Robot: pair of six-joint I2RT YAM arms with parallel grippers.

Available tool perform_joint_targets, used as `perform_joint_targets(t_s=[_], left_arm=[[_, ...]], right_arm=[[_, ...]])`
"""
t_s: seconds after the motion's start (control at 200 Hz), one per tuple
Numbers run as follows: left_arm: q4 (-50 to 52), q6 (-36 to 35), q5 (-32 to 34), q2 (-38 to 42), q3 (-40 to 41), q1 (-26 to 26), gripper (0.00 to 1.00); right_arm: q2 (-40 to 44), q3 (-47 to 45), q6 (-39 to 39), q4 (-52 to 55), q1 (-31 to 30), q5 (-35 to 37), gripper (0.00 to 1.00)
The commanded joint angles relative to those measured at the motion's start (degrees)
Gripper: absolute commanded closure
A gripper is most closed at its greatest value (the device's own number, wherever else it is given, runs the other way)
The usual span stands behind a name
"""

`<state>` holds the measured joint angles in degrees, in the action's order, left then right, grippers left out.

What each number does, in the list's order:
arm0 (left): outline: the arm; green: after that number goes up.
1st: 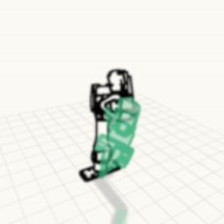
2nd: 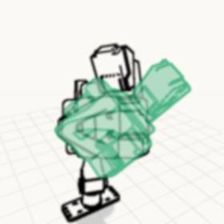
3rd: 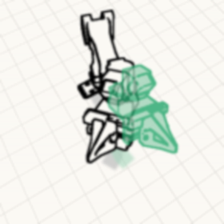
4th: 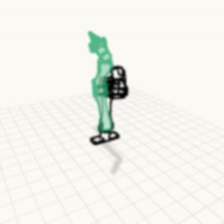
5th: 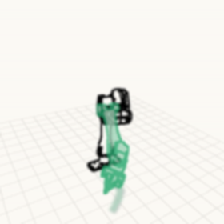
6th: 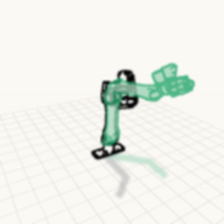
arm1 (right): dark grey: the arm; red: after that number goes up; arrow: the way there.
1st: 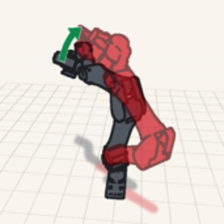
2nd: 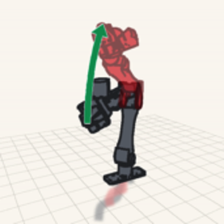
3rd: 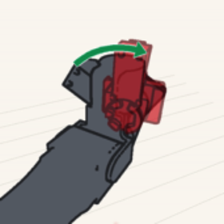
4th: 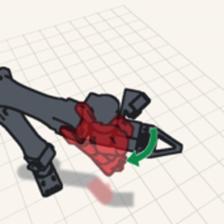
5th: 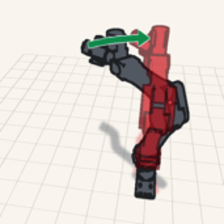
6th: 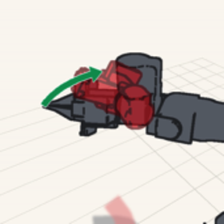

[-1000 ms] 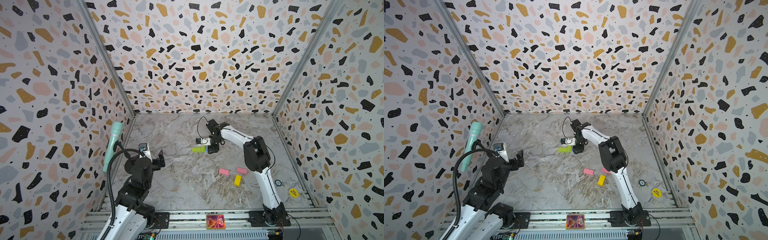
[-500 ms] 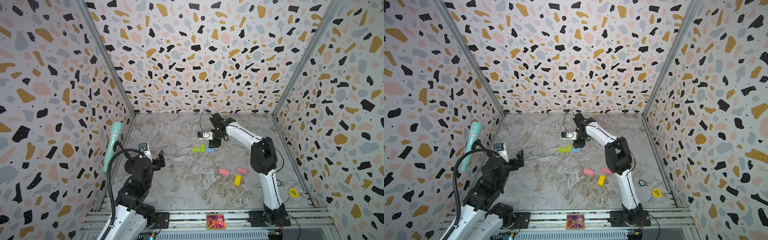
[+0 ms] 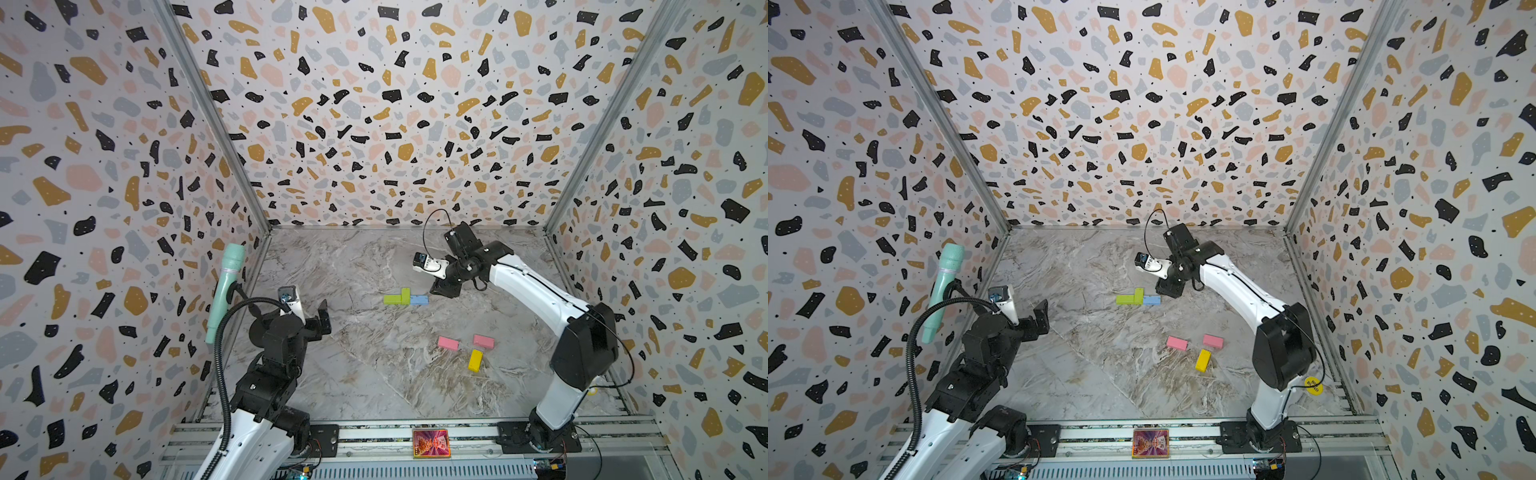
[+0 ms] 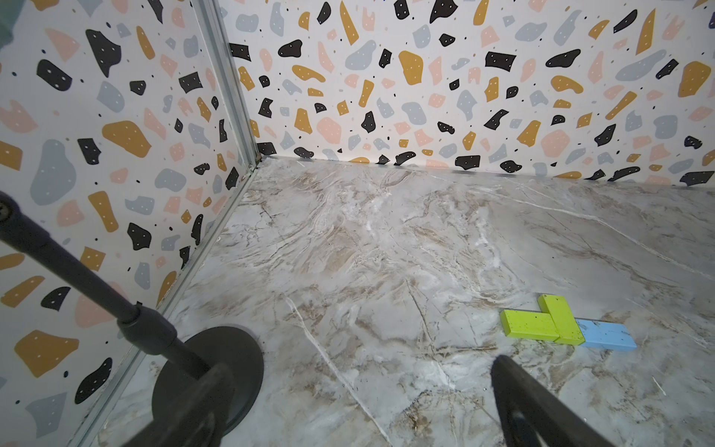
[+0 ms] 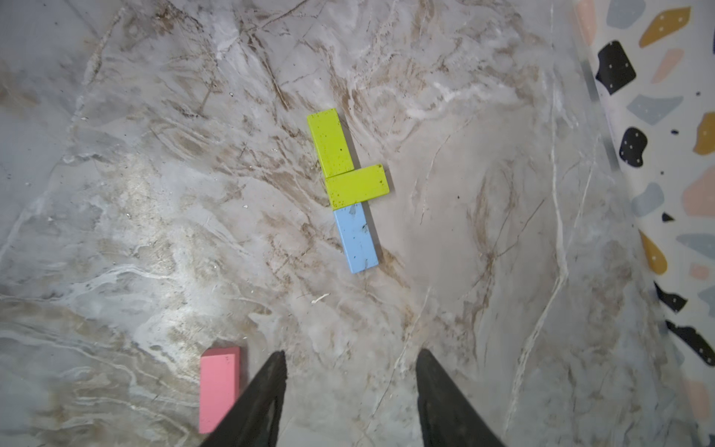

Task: Assemble the letter t with building blocks
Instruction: Assemble the building block at the center of the board, then pick up the building block from the center of the board.

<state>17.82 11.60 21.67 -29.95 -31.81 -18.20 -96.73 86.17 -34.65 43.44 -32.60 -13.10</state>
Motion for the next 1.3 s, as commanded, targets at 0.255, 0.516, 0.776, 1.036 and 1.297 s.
perform_joint_targets(t_s=[0.255, 0.516, 0.776, 1.036, 1.297], left_arm=[[-2.44, -0.27, -1.28, -0.23, -0.15, -0.35, 0.0], [-2.36, -0.39, -1.5, -0.71, -0.26, -0.35, 0.0], [-2.37, -0.39, -1.48, -0.65, -0.25, -0.26, 0.01], [-1.91, -0.48, -1.07, -0.29, -0.34, -0.34, 0.01], [-2.09, -0.47, -1.2, -0.67, -0.26, -0.34, 0.0]], right_arm=[[12.08, -20.19, 18.58, -2.67, -6.71, 4.08, 0.45], [10.05, -26.35, 22.94, -3.06, -7.83, 3.96, 0.45], [5.49, -27.02, 25.28, -6.18, -7.75, 6.09, 0.45], [0.12, -26.84, 26.11, -7.61, -7.79, 6.81, 0.46], [-0.43, -27.28, 26.04, -8.35, -7.67, 8.51, 0.46]])
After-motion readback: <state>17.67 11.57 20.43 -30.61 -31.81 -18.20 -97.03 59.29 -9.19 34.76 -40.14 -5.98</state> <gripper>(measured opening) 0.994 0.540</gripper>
